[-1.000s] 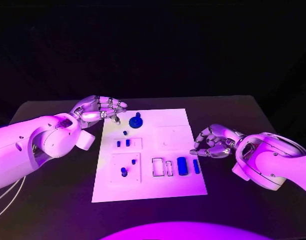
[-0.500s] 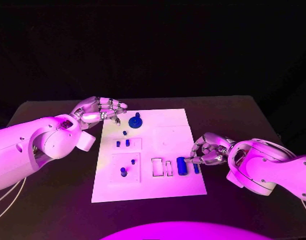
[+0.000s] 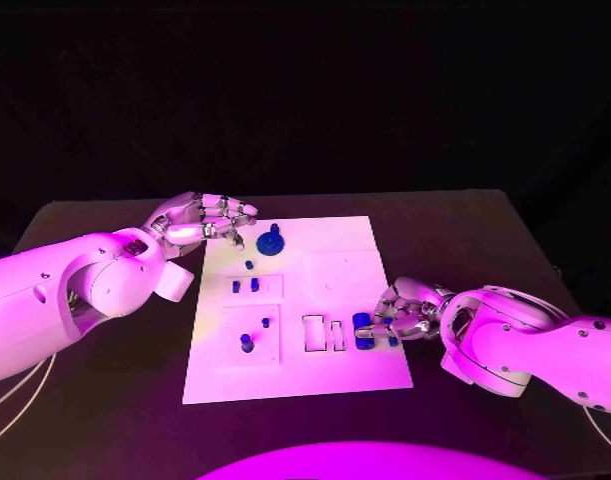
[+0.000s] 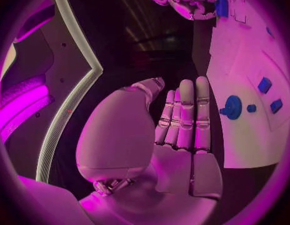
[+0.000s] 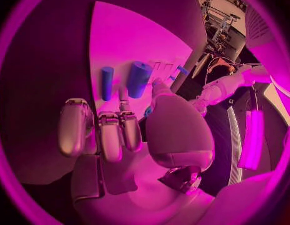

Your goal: Assemble the parts on the task board

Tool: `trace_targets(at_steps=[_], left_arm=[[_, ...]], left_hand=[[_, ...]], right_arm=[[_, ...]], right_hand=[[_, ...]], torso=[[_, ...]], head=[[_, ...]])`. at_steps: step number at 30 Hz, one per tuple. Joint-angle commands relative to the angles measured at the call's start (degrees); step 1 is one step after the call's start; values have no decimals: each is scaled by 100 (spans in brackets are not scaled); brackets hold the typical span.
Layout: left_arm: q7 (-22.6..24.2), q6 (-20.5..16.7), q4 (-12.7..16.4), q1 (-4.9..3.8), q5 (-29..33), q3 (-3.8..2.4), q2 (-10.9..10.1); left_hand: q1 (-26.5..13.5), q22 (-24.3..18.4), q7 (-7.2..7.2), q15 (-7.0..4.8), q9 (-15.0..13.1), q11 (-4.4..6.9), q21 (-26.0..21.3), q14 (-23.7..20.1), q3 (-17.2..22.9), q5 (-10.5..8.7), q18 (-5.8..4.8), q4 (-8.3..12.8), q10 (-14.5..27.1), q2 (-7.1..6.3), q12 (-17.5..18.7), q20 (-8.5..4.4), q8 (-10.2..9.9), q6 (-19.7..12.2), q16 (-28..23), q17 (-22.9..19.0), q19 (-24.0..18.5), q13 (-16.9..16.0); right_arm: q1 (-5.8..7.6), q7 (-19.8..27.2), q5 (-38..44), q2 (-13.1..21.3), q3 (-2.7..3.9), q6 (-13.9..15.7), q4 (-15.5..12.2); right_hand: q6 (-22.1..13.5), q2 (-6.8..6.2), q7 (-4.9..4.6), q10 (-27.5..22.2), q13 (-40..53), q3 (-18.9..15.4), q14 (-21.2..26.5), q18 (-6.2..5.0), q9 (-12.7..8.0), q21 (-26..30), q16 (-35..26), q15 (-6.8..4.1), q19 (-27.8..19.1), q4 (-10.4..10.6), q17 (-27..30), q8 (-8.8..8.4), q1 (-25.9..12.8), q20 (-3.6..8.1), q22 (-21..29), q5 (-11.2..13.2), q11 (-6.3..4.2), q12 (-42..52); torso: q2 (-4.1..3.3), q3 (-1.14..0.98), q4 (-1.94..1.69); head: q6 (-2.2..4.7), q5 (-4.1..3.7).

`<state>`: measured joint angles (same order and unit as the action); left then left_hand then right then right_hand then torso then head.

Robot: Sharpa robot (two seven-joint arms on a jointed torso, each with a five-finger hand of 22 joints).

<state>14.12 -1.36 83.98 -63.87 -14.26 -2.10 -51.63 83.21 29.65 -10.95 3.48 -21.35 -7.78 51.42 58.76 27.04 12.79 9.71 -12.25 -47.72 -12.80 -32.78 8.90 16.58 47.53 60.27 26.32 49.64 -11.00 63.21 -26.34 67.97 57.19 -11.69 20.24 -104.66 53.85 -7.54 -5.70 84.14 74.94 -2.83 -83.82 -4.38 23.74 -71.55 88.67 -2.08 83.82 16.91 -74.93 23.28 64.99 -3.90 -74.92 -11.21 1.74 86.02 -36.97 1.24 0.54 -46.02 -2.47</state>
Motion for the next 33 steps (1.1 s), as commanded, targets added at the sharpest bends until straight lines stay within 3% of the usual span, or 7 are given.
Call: trace_targets(at_steps=[1, 9, 15, 20, 33], left_arm=[[34, 96, 25, 0, 128, -1, 5], [6, 101, 24, 1, 145, 3, -5], [-6, 110, 41, 1, 151, 4, -15], [-12, 111, 45, 1, 154, 5, -21], [-23, 121, 55, 1, 187, 10, -31]], left_hand=[[4, -9, -5, 13, 6, 5, -19, -36, -32, -1, 81, 1, 43, 38, 26, 35, 32, -41, -36, -8, 8, 7], [-4, -12, -10, 16, 8, 2, -24, -37, -37, -1, 80, -8, 47, 42, 24, 36, 32, -47, -38, -8, 11, 9], [-23, -16, -13, 19, 9, -1, -30, -38, -40, 0, 79, -28, 48, 54, 23, 39, 33, -52, -40, -9, 13, 11], [-36, -20, -15, 22, 10, -3, -37, -38, -42, 1, 78, -45, 50, 66, 21, 41, 35, -55, -41, -9, 15, 12], [-47, -24, -16, 24, 11, -4, -42, -38, -43, 3, 78, -58, 52, 75, 19, 43, 37, -56, -41, -9, 16, 13]], right_arm=[[-30, -250, 222, -67, 0, -147, 31], [-105, -442, 440, -275, 1, -170, 183], [-145, -529, 521, -338, 1, -183, 276], [-158, -430, 429, -346, 1, 179, 286], [-134, -20, -632, -268, 5, 782, 32]], right_hand=[[53, -42, -2, 135, 768, -244, -547, 106, -11, -13, 38, -42, 133, 3, -1173, 34, -82, 37, -972, -29, -42, -32], [73, -84, 10, 116, 745, -396, -548, 107, -11, -15, 38, -52, 136, -6, -1178, 72, 183, 44, -982, -41, -52, -69], [85, 79, 22, 125, 766, -341, -555, 116, -15, -52, 45, -62, 151, -30, -1208, 106, 679, 54, -1005, -17, -64, -84], [251, 203, 80, 174, 848, -121, -558, 123, 2, -89, 49, -98, 166, -43, -1225, 190, 1130, 79, -1027, -21, -111, -51], [396, 341, 165, 242, 952, 67, -563, 136, 35, -160, 55, -166, 190, -55, -1248, 255, 1373, 139, -1058, -19, -190, 2]], torso=[[-4, -1, 2], [-6, 2, -3], [1, 2, -2], [1, 1, 0], [2, -1, 6]], head=[[-5, 25], [-27, 48], [-34, 74], [-28, 89], [34, 106]])
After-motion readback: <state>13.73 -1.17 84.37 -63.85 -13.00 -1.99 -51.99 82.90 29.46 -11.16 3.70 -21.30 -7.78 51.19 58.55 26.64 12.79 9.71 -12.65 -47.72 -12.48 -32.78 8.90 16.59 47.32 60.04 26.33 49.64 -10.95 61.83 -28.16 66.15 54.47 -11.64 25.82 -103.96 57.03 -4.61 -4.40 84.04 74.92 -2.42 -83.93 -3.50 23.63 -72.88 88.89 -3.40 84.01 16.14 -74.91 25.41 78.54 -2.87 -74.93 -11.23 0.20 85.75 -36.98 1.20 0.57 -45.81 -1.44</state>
